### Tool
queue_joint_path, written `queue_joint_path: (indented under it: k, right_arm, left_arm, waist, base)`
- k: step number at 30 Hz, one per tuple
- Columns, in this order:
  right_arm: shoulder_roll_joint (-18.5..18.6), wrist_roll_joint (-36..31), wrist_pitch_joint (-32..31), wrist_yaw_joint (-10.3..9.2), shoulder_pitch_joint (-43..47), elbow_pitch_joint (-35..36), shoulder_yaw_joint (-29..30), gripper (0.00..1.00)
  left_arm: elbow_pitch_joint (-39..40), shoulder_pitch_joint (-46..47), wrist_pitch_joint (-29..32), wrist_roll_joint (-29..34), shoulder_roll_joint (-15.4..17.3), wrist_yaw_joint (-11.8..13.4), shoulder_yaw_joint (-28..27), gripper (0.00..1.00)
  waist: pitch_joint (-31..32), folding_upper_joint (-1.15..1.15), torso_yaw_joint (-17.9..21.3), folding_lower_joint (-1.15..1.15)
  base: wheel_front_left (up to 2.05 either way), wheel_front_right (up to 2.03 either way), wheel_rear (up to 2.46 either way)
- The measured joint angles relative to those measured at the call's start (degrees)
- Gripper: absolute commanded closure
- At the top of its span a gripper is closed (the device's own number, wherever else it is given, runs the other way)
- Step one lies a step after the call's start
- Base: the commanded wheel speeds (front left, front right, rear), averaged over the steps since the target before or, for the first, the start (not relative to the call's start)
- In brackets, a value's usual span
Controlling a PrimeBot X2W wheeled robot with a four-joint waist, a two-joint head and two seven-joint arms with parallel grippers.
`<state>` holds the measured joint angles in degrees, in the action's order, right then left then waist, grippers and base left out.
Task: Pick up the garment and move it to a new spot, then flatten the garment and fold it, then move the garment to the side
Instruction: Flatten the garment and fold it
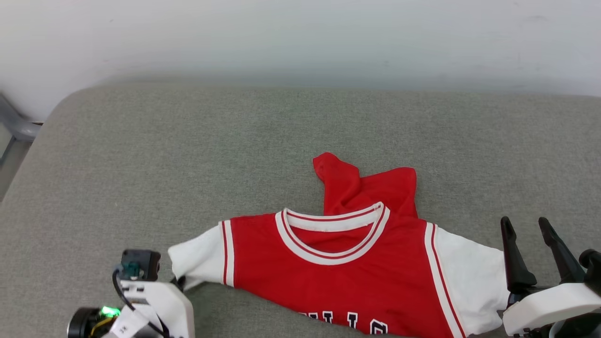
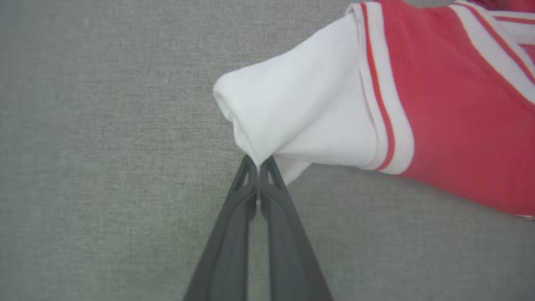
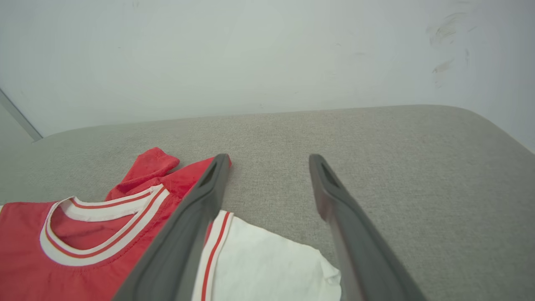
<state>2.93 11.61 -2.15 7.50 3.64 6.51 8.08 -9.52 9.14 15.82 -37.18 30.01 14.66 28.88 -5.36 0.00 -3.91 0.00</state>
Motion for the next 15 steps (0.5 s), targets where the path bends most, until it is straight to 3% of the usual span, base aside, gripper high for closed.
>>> queue_joint_path:
  k: [3,4,5,6,15]
  right_arm:
    - [0.0,0.0,-0.5,0.00,0.1,0.2,0.1,0.00]
    - [0.0,0.0,-0.6,0.00,0.2,0.2,0.1,0.00]
    - [0.0,-0.1,-0.8,0.01,0.2,0.2,0.0,0.00]
    - [0.0,-0.1,-1.2,0.00,0.5,0.3,0.0,0.00]
    - [0.0,-0.4,-2.4,0.00,1.5,0.7,0.3,0.00]
  left_arm:
    - [-0.2,-2.9,-1.3,-1.7,-1.1,0.1,-0.5,1.00]
    - [-0.5,-3.5,-1.7,-2.4,-1.9,0.1,-0.6,0.94]
    - [-0.9,-4.0,-2.1,-2.7,-2.5,0.1,-0.5,0.58]
    - [-1.5,-4.4,-5.5,-2.9,-4.0,0.2,-1.0,0.00]
    - [0.6,-2.6,-19.8,0.4,-5.8,-0.6,-3.3,0.00]
  waist:
    - [0.3,0.00,-0.4,0.00]
    - [0.4,0.00,-0.5,0.00]
    - [0.5,0.00,-0.5,0.00]
    - [1.1,0.00,-0.5,0.00]
    - [3.2,0.00,-0.5,0.00]
  base:
    - [0.00,0.00,0.00]
    - [0.00,0.00,0.00]
    - [0.00,0.00,0.00]
    - [0.00,0.00,0.00]
    - [0.00,0.00,0.00]
